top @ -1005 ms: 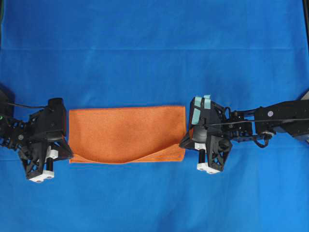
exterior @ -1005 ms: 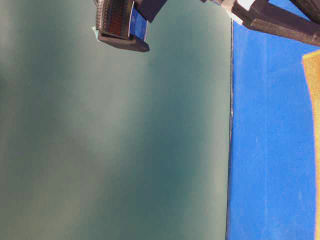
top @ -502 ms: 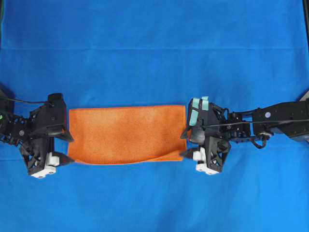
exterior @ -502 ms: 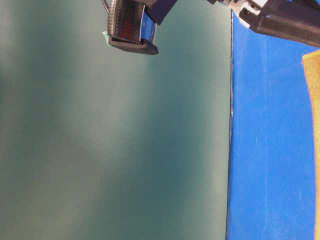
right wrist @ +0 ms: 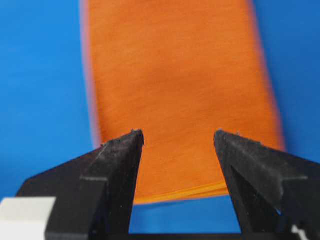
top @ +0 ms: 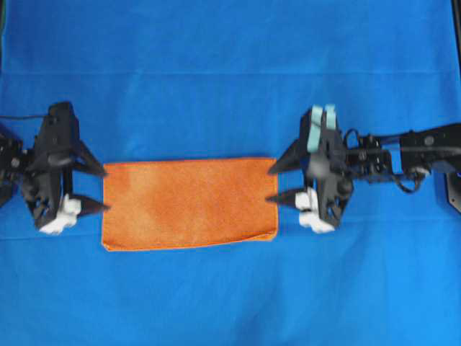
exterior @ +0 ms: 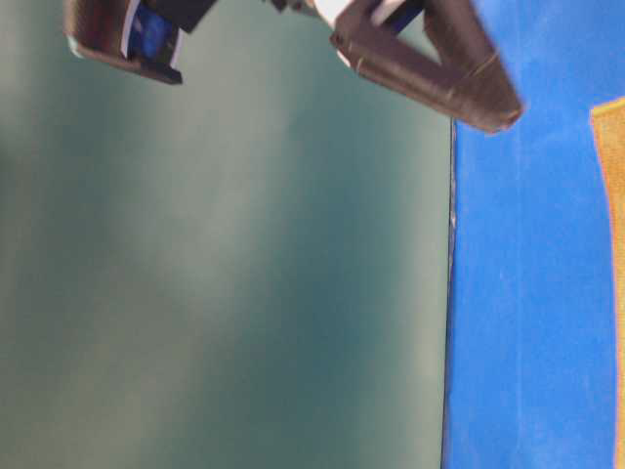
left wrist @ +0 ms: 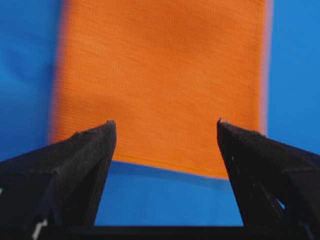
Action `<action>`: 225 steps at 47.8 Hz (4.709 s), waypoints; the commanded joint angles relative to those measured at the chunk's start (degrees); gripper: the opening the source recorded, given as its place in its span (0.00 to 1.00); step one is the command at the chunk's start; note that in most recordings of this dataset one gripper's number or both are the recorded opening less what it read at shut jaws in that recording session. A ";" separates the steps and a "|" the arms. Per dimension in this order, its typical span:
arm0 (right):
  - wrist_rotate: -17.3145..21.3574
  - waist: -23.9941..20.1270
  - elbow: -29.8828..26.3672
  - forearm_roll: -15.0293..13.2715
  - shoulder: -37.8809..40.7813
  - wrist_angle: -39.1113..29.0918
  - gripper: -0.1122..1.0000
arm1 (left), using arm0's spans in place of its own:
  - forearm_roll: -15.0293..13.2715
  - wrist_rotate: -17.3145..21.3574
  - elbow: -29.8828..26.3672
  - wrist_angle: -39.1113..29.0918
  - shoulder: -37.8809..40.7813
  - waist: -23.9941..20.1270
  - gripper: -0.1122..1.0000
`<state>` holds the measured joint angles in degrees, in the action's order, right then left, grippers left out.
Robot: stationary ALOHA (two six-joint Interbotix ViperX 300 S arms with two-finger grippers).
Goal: Fold the orange towel.
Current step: 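Release the corners and lift both grippers, then grasp the folded strip's two top corners with both grippers, then lift the strip and swing the left gripper toward the right gripper, then lay the strip down vertically, left end folded under right end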
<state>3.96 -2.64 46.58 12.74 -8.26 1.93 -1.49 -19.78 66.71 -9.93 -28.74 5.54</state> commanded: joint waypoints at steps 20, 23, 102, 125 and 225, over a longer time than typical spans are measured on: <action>-0.09 6.94 -2.64 -0.62 10.99 0.26 0.66 | 0.18 9.40 -0.70 2.90 9.05 -9.58 0.77; -0.09 7.21 -2.64 -0.62 11.87 0.26 0.66 | 0.18 9.49 -0.53 4.22 11.07 -10.02 0.77; -0.18 5.27 -1.85 -0.62 -3.52 -5.89 0.13 | 0.09 10.37 -9.23 -21.53 -8.70 -9.40 0.13; -0.18 6.59 -0.97 -0.62 -7.91 -5.27 0.13 | 0.00 9.23 -8.61 -19.86 -13.01 -8.09 0.13; -0.53 32.96 -6.06 -14.77 -5.10 -11.43 0.13 | 0.00 32.08 -61.61 10.81 47.11 5.01 0.13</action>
<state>3.52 28.39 42.98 -1.67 -13.97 -9.93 -1.49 12.66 6.94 0.35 19.42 8.88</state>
